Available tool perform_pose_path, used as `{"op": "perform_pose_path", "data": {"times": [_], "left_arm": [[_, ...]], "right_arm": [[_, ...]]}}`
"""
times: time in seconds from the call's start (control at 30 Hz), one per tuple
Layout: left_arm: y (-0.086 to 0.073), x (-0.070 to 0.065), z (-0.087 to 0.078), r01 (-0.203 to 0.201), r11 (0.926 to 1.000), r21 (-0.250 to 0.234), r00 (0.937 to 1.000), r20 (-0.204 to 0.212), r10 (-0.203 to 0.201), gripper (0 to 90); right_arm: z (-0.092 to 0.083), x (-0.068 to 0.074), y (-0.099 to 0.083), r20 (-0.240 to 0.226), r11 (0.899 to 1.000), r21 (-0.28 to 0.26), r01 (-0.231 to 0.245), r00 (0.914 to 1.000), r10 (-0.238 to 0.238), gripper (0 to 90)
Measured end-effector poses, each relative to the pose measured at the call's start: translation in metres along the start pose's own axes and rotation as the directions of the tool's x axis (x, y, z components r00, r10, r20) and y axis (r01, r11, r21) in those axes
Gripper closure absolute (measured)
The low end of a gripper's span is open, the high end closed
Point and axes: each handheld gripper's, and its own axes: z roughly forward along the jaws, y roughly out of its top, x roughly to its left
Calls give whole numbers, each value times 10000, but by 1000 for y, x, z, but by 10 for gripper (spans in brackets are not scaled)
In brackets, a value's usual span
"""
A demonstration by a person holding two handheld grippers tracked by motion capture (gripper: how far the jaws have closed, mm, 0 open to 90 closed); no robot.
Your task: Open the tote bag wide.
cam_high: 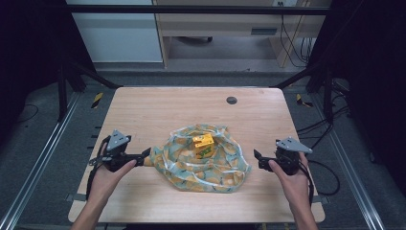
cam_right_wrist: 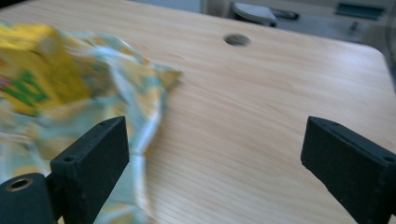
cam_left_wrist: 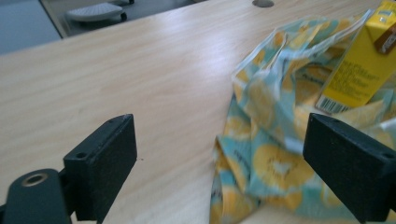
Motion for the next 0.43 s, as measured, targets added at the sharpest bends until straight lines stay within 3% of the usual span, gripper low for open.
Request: {"op": "perform_pose_path", "data": {"times": [0.1,0.17,0.23,0.3,0.37,0.43], "left_arm": [[-17,4,-9,336,9993,186,9994,-100,-335,76],[-27,3,-15,427,9983,394,9990,-156,-421,70],[-40,2,-16,126,9975,700,9999,-122,-118,52],[-51,4,-12,201,9943,1044,9994,-316,-169,50],[-54,6,-7,461,9920,1177,9989,-116,-451,59],[-51,7,-3,379,9935,1074,9991,-219,-358,69]], "right_arm": [[3,-10,-14,295,9990,328,-290,9992,280,77],[4,-14,-22,543,9980,602,-196,9984,163,82],[4,-18,-31,831,9958,896,-184,9965,109,95],[3,-20,-37,1025,9955,913,-232,9946,138,111],[2,-21,-42,1132,9953,952,-186,9935,77,118],[2,-22,-44,1207,9942,1072,-97,9927,-33,119]]}}
